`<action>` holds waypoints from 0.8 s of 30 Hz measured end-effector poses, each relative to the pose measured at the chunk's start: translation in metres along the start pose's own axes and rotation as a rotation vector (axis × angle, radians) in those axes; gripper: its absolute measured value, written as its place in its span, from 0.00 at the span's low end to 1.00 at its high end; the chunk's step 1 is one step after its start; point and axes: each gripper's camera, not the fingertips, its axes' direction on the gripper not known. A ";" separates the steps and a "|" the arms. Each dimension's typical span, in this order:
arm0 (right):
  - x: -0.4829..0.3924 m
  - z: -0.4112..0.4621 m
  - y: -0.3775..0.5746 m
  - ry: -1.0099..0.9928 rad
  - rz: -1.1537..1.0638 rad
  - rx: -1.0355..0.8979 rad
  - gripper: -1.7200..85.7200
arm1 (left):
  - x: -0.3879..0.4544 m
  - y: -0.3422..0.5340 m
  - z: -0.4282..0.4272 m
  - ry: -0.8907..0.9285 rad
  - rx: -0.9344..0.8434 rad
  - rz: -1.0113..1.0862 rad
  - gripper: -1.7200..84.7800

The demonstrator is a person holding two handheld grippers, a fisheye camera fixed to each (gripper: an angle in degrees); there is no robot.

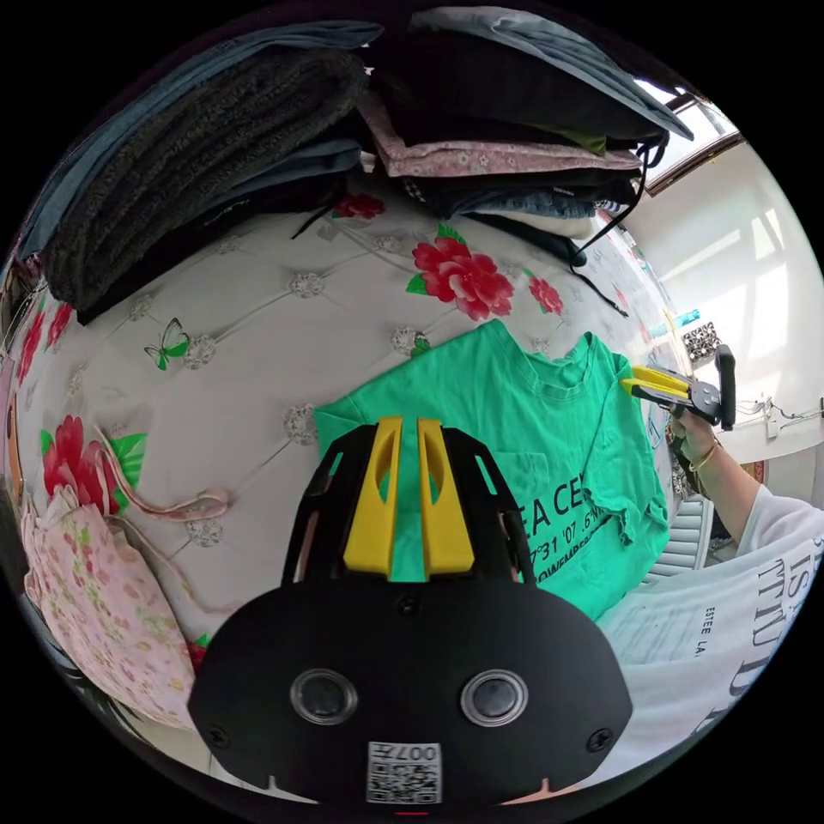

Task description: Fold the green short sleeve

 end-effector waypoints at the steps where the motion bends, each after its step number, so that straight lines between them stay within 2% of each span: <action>1: 0.008 0.007 -0.002 0.034 0.018 -0.036 0.07 | 0.001 -0.001 0.011 -0.012 -0.050 -0.001 0.03; 5: 0.049 0.005 0.005 0.060 0.205 -0.025 0.07 | -0.003 -0.002 0.009 -0.013 -0.029 -0.050 0.02; 7: 0.073 -0.001 0.018 -0.063 0.310 0.012 0.08 | -0.004 0.000 0.005 0.003 -0.022 -0.056 0.03; 9: 0.081 -0.011 0.031 -0.079 0.368 0.038 0.08 | -0.004 0.006 -0.006 0.040 0.007 -0.056 0.04; 14: 0.076 -0.054 0.089 -0.202 0.350 0.124 0.10 | -0.011 0.067 -0.063 0.039 0.079 -0.105 0.06; 18: 0.057 -0.073 0.167 -0.313 0.312 0.032 0.12 | -0.020 0.141 -0.095 -0.009 0.034 -0.152 0.08; 24: 0.029 -0.072 0.271 -0.270 0.306 -0.142 0.13 | -0.015 0.267 -0.125 -0.038 -0.050 -0.225 0.11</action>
